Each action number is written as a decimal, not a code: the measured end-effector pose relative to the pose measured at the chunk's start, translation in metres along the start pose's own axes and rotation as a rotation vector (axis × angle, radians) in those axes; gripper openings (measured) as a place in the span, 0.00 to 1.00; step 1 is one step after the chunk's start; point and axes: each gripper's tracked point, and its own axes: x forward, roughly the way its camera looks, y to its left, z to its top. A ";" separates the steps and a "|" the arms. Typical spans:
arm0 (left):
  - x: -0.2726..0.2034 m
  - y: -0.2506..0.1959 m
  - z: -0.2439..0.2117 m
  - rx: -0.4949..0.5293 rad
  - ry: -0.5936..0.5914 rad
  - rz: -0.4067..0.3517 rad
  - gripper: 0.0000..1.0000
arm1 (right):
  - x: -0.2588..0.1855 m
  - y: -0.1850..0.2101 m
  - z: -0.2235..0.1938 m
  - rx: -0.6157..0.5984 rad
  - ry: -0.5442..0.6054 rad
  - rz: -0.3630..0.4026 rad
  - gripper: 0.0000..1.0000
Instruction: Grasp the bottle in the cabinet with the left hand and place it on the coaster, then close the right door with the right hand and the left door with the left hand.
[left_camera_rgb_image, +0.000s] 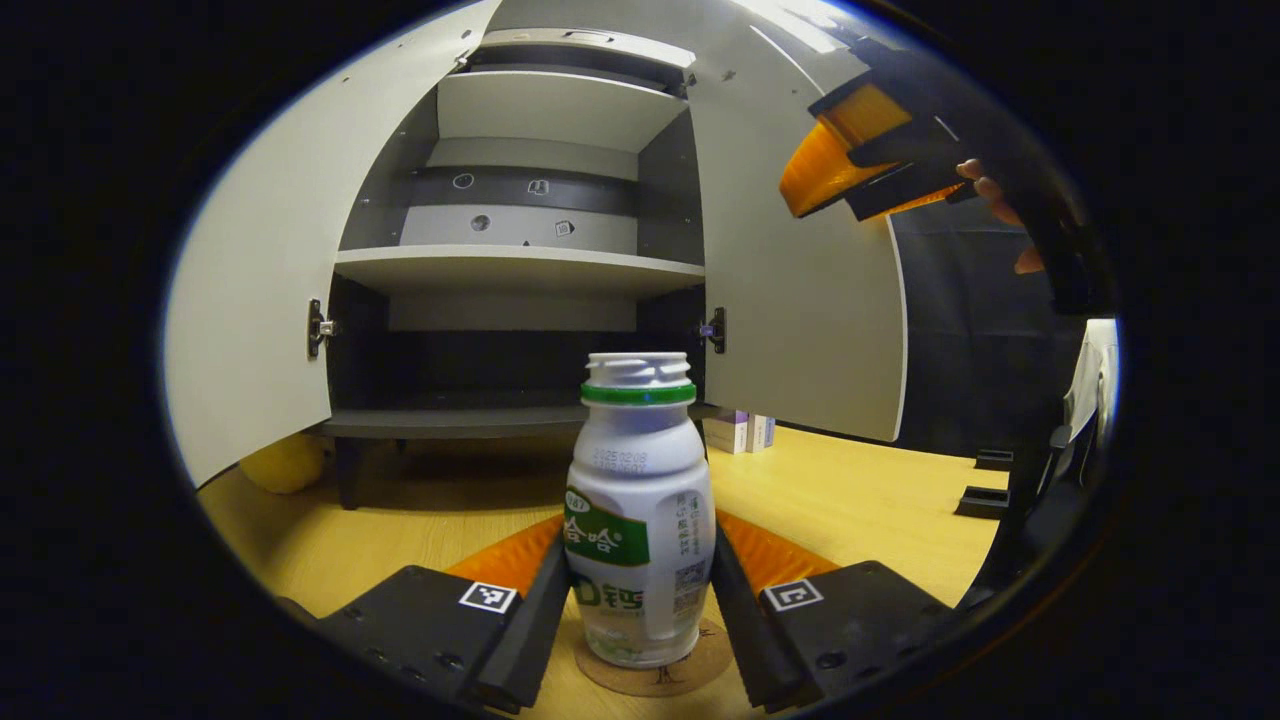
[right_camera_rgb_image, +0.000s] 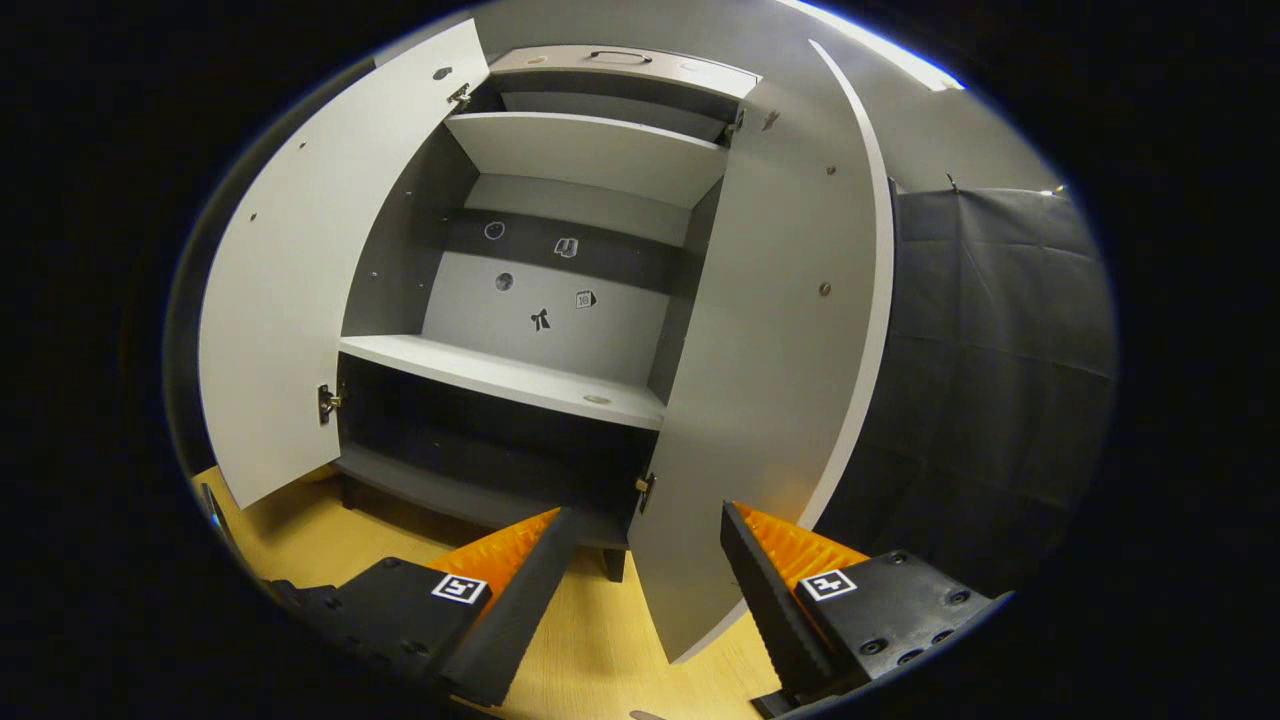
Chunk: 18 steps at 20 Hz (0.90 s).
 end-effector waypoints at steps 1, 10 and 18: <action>0.000 -0.001 -0.001 -0.006 0.000 -0.004 0.75 | -0.001 0.000 0.000 0.004 -0.002 0.000 0.98; 0.001 -0.001 -0.007 0.012 0.035 0.024 0.84 | -0.005 -0.004 0.005 0.006 -0.009 -0.010 0.97; -0.002 0.002 0.033 0.049 -0.034 0.017 0.96 | -0.017 -0.013 0.015 0.021 -0.023 -0.023 0.97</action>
